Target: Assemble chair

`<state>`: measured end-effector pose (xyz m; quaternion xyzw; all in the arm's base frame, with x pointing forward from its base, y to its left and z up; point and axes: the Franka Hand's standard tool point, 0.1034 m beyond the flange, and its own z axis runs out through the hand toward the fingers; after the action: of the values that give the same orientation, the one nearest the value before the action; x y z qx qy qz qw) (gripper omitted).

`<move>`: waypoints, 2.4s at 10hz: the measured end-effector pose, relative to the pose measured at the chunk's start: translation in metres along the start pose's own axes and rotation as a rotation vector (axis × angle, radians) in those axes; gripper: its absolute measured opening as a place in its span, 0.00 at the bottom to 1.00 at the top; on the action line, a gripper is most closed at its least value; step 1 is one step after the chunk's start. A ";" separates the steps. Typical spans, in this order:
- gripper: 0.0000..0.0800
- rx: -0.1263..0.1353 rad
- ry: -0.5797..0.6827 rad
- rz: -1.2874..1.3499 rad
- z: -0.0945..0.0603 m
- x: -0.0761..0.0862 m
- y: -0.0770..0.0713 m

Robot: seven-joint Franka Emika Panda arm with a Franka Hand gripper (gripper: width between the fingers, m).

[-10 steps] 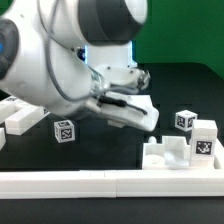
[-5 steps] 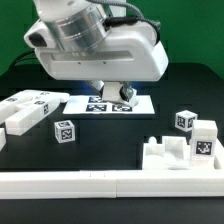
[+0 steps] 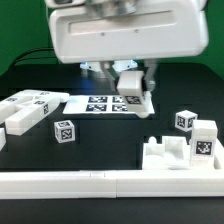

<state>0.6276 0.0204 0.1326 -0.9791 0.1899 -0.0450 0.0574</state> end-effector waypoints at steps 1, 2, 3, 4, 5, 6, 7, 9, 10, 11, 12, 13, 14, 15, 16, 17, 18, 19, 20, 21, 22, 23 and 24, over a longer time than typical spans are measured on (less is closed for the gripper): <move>0.36 0.000 0.045 0.004 0.004 -0.004 0.004; 0.36 0.005 0.105 0.002 0.005 0.000 0.003; 0.36 0.004 0.227 -0.027 0.008 0.003 0.001; 0.36 -0.018 0.294 -0.062 0.027 -0.009 0.005; 0.36 -0.031 0.312 -0.076 0.034 -0.009 0.005; 0.36 -0.031 0.402 -0.118 0.030 0.002 -0.002; 0.36 -0.039 0.472 -0.167 0.031 0.006 -0.007; 0.36 -0.042 0.479 -0.163 0.035 0.005 -0.006; 0.36 -0.042 0.479 -0.164 0.035 0.005 -0.006; 0.36 -0.042 0.482 -0.167 0.036 0.005 -0.007; 0.36 -0.046 0.481 -0.170 0.040 0.003 -0.005; 0.36 -0.041 0.491 -0.174 0.041 0.002 -0.010; 0.36 -0.038 0.489 -0.178 0.042 -0.001 -0.014; 0.36 -0.038 0.490 -0.179 0.042 -0.001 -0.015; 0.36 -0.039 0.488 -0.178 0.043 -0.001 -0.015; 0.36 -0.039 0.485 -0.177 0.045 -0.003 -0.016; 0.36 -0.040 0.482 -0.178 0.046 -0.003 -0.015; 0.36 -0.042 0.483 -0.178 0.048 -0.003 -0.015; 0.36 -0.046 0.478 -0.181 0.053 -0.004 -0.014; 0.36 -0.051 0.475 -0.183 0.058 -0.005 -0.013; 0.36 -0.049 0.495 -0.187 0.058 -0.004 -0.014; 0.36 -0.047 0.520 -0.190 0.058 -0.002 -0.013; 0.36 -0.045 0.528 -0.191 0.058 -0.002 -0.014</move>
Offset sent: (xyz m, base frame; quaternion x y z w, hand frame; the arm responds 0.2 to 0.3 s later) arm -0.0183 -0.0279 -0.0485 -0.1329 0.2805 -0.1103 0.9442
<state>0.6369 0.0393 0.0764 -0.9480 0.1062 -0.2994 -0.0204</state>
